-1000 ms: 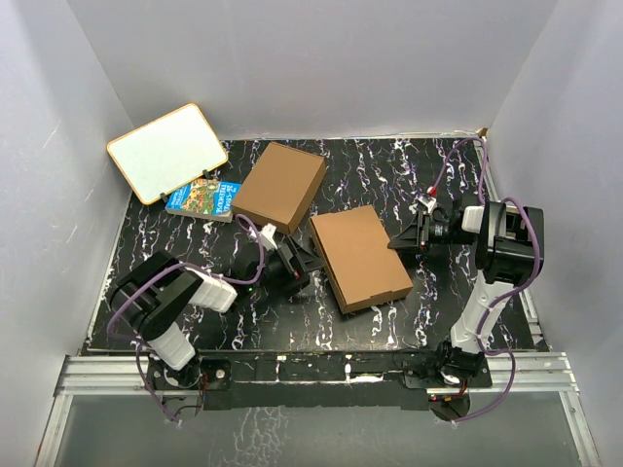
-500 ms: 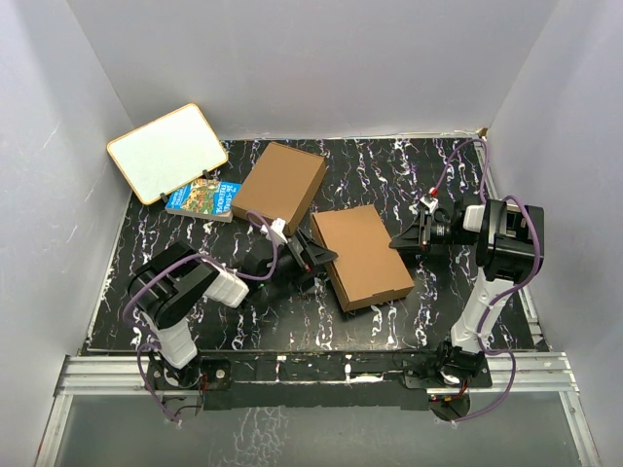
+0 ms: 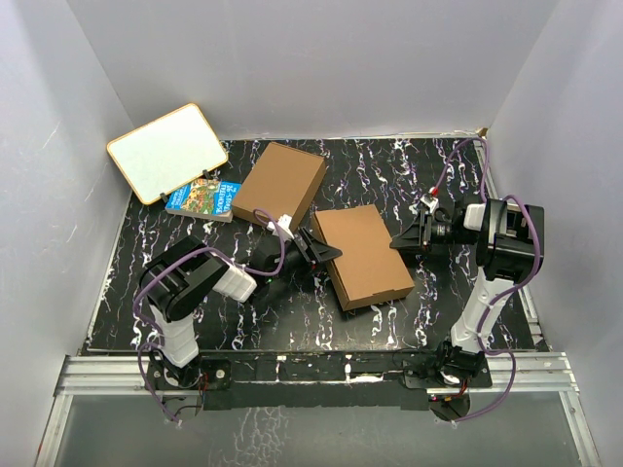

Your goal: Fold the paper box

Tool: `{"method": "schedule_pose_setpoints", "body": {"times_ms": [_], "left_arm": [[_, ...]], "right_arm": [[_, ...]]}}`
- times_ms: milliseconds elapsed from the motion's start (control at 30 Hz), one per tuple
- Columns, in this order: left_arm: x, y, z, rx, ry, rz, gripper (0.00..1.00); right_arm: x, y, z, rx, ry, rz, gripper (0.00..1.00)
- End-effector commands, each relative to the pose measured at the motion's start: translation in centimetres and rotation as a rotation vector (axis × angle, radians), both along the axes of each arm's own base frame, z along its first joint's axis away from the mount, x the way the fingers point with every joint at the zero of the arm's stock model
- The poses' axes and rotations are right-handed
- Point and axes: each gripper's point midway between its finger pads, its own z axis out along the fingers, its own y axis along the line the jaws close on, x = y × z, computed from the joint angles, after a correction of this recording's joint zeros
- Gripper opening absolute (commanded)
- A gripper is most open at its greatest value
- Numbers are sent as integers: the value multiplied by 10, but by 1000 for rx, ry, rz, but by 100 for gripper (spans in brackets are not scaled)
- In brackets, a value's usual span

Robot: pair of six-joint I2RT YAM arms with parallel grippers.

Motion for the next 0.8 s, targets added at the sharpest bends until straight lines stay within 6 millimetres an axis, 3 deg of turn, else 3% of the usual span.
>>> {"method": "schedule_pose_setpoints", "body": {"times_ms": [0,67,267,500,767], "left_arm": [[6,-10,17,-28,-68,-16,41],[5,-9,18,-13,-84,-26,31],[-2,4,38,78,-204,-54,23],[-6,45,56,247,-241,-68,4],[-10,78,99,485,-386,-180,0]], "right_arm": [[7,-10,-17,-106,-75,23,44],[7,-9,-9,-97,-101,34,52],[11,-13,30,-149,-278,73,74],[13,-23,81,-225,-486,37,80],[12,-31,90,-199,-509,7,80]]}}
